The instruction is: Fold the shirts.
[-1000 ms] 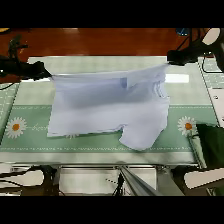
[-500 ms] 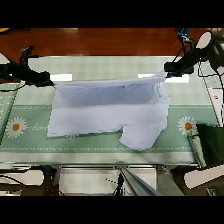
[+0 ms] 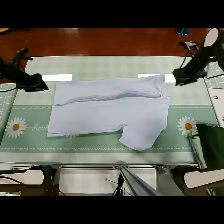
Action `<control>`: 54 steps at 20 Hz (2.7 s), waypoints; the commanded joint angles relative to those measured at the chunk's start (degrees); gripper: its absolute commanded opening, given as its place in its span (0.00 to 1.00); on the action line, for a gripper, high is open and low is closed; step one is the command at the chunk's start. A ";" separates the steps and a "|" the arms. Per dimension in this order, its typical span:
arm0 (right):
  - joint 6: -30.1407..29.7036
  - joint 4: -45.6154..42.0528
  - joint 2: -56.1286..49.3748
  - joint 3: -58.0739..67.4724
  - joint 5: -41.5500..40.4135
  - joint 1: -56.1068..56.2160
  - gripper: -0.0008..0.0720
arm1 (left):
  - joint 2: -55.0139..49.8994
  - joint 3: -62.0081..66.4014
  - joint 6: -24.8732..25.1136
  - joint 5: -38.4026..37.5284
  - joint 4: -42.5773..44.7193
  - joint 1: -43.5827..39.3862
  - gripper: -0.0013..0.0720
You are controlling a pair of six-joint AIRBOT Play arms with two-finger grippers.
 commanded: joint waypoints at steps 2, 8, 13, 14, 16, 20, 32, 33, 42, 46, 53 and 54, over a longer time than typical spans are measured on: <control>-1.53 -4.33 5.68 -4.83 7.21 -5.01 0.46 | 4.50 -5.38 -4.07 -8.44 0.87 6.16 0.66; -8.07 15.43 12.11 -29.05 -5.18 -11.85 0.70 | 15.21 -30.91 0.04 -3.06 0.37 10.78 0.67; -13.46 26.25 14.29 -35.08 -18.73 -12.20 0.70 | 18.32 -39.17 4.22 0.46 0.15 17.68 0.78; -14.43 28.30 14.36 -35.08 -19.91 -12.20 0.70 | 18.21 -39.65 5.22 1.01 0.20 18.45 0.79; -15.76 31.08 14.36 -35.08 -21.68 -12.20 0.69 | 17.92 -40.89 5.95 3.41 0.46 18.84 0.79; -16.41 32.02 14.36 -35.08 -23.30 -12.20 0.69 | 16.20 -42.80 5.90 8.39 0.11 17.27 0.79; -16.35 29.55 16.63 -35.08 -21.29 -12.22 0.69 | 6.82 -44.06 6.75 11.58 -9.86 6.23 0.05; -16.31 26.16 17.46 -35.08 -21.11 -12.41 0.69 | 6.95 -44.02 6.75 11.04 -9.75 6.40 0.05; -15.17 25.31 19.82 -53.29 -16.72 -22.29 0.67 | 8.28 -43.85 9.57 7.32 -9.81 7.87 0.05; -14.95 31.43 19.82 -60.65 -25.99 -16.79 0.67 | 9.64 -43.85 9.55 6.62 -9.81 7.89 0.05; -10.69 36.57 20.09 -63.93 -35.98 -6.58 0.18 | 10.14 -43.80 9.55 6.56 -9.84 7.89 0.05; -10.71 37.83 20.98 -63.65 -36.85 -6.10 0.05 | 10.25 -43.52 9.57 6.54 -9.81 7.89 0.05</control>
